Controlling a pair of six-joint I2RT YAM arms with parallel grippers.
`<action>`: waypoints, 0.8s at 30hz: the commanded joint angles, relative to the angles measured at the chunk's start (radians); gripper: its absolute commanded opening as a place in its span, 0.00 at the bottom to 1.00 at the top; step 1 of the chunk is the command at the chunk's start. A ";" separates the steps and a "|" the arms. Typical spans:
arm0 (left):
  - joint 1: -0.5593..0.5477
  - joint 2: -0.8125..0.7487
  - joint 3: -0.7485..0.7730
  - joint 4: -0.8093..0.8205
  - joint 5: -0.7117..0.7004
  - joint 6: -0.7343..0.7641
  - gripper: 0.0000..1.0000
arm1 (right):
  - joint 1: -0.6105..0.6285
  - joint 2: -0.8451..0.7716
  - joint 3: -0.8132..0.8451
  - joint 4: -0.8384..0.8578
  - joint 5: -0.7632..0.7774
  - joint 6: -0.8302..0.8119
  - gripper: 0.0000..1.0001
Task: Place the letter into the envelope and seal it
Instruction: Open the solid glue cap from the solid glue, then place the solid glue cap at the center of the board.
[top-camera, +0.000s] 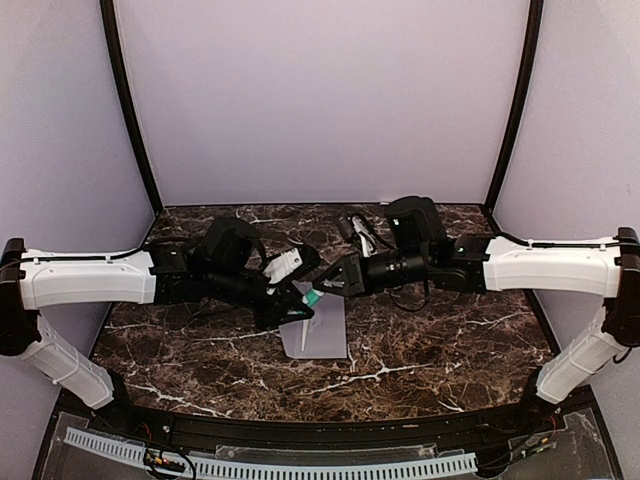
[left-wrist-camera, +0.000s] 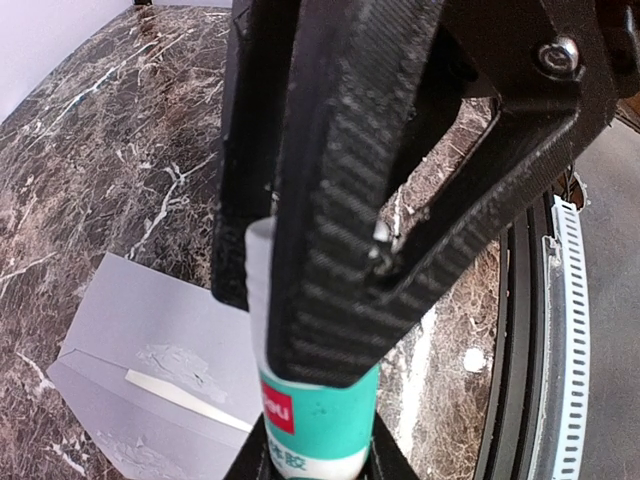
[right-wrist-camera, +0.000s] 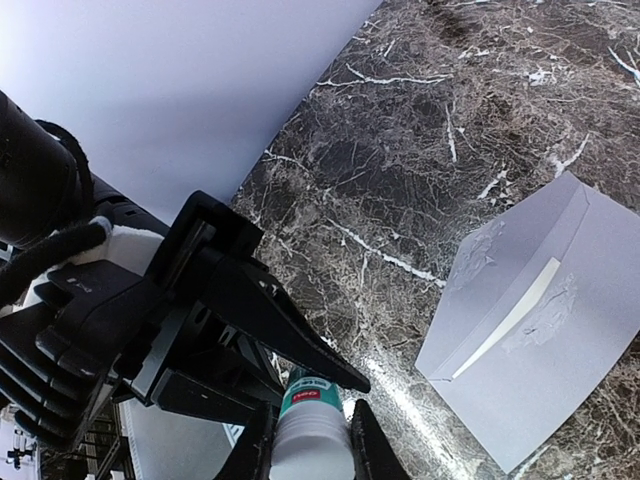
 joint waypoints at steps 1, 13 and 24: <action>-0.003 0.003 0.010 -0.037 -0.043 0.015 0.00 | -0.010 -0.047 0.019 0.019 0.040 0.000 0.12; -0.006 0.013 0.010 -0.036 -0.050 0.015 0.00 | -0.045 -0.108 -0.021 0.009 0.059 -0.001 0.13; -0.004 0.014 0.014 -0.039 -0.054 0.015 0.00 | -0.078 -0.170 -0.024 -0.059 0.110 -0.022 0.13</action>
